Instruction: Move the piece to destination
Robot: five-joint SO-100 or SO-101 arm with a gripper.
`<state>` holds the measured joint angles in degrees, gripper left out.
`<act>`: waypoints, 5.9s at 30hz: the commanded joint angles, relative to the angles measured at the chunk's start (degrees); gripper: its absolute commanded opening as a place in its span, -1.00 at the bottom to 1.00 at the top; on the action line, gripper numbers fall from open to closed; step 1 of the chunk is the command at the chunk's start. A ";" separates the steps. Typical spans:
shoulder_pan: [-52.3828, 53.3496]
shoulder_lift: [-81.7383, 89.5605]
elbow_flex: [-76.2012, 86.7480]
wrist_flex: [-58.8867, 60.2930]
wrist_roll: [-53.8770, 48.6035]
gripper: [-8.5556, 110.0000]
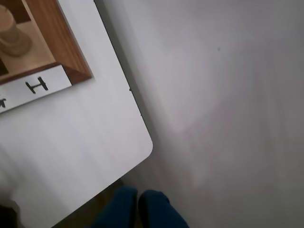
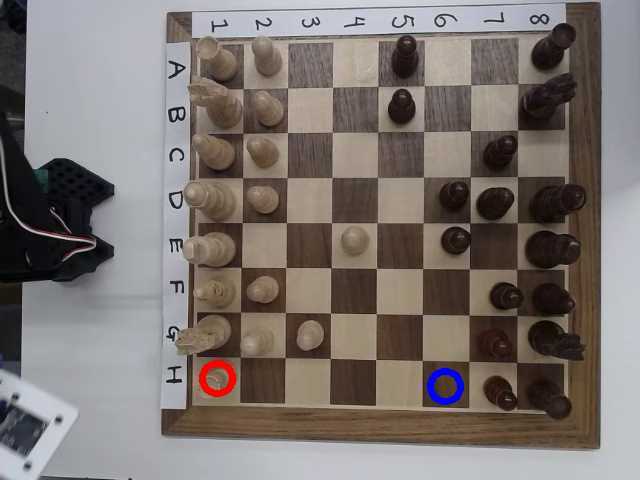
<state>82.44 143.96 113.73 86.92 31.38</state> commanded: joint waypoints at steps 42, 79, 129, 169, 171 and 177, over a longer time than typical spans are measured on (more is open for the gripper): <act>-34.28 -32.17 -27.07 9.58 38.76 -0.82; -41.22 -41.75 -20.21 8.00 9.49 -0.66; -40.69 -49.04 -15.47 -1.67 14.06 -0.51; -41.04 -54.05 -17.23 -2.20 15.38 -0.57; -41.04 -54.05 -17.23 -2.20 15.29 -0.58; -41.13 -54.05 -17.31 -2.29 15.64 -0.59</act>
<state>42.63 89.56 98.70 85.52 44.38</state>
